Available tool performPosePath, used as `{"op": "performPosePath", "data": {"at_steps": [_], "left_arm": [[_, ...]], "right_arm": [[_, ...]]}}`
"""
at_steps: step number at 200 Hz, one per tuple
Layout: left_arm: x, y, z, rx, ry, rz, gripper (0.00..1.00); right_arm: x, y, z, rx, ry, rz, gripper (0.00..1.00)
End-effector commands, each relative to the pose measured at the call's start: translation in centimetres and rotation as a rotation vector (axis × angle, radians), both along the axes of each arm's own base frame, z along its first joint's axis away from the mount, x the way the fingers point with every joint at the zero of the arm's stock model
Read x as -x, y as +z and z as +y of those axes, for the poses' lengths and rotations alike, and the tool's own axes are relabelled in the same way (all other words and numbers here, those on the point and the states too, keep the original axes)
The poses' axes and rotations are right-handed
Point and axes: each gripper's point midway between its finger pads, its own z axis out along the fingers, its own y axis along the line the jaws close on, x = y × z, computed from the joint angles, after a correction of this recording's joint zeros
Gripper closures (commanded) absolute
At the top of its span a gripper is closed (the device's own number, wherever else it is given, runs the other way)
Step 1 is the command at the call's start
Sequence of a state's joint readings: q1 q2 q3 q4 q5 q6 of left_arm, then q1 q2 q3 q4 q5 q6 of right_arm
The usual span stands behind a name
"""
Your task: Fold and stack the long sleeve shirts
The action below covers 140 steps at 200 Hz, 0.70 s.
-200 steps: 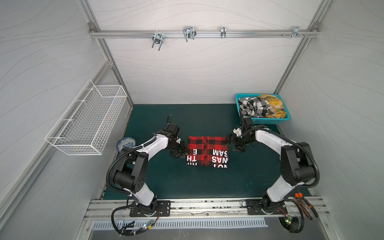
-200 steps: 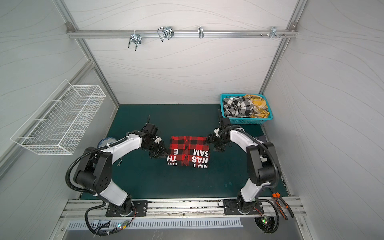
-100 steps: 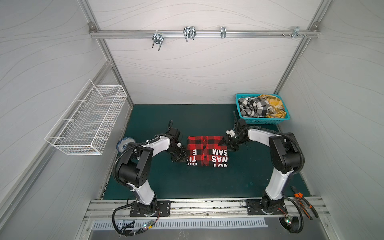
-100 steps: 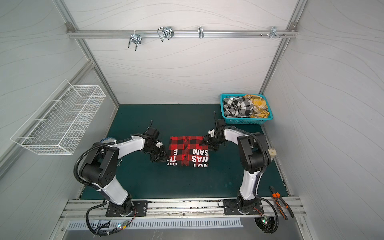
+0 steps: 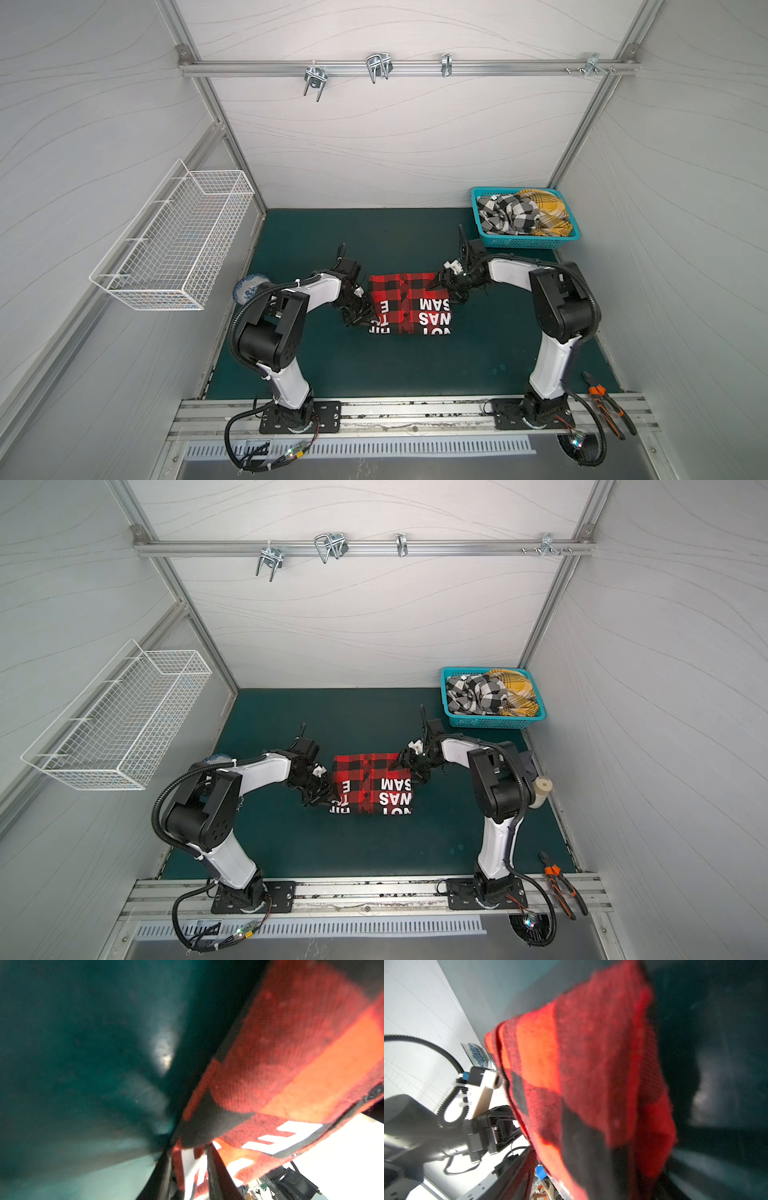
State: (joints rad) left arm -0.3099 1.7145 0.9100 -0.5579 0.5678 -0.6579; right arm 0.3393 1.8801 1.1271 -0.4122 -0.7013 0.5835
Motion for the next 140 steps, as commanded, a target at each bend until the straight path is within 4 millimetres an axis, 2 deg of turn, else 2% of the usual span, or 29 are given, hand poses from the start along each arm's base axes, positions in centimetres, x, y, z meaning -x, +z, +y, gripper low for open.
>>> {"op": "performPosePath", "data": {"at_steps": [1, 24, 45, 58, 111, 140], "left_arm": [[-0.5, 1.9, -0.4, 0.037, 0.006, -0.042, 0.71], [-1.0, 3.5, -0.2, 0.042, 0.021, -0.077, 0.69], [-1.5, 4.5, -0.1, 0.044, 0.024, -0.097, 0.69], [-1.8, 4.5, -0.1, 0.038, 0.022, -0.102, 0.69], [-1.4, 1.7, 1.1, -0.01, 0.025, -0.054, 0.69], [-1.2, 0.0, 0.9, 0.001, 0.033, -0.022, 0.69]], "right_arm": [[0.0, 3.6, -2.3, 0.034, -0.022, -0.053, 0.22], [1.0, 3.8, -3.6, 0.061, -0.036, -0.049, 0.21], [2.9, 2.6, -2.8, 0.068, -0.015, -0.023, 0.22], [3.4, 1.8, -2.4, 0.07, -0.017, -0.014, 0.23], [3.4, 0.6, -0.7, 0.023, -0.001, 0.014, 0.23], [3.6, 0.3, 0.9, -0.036, 0.011, 0.036, 0.28]]}}
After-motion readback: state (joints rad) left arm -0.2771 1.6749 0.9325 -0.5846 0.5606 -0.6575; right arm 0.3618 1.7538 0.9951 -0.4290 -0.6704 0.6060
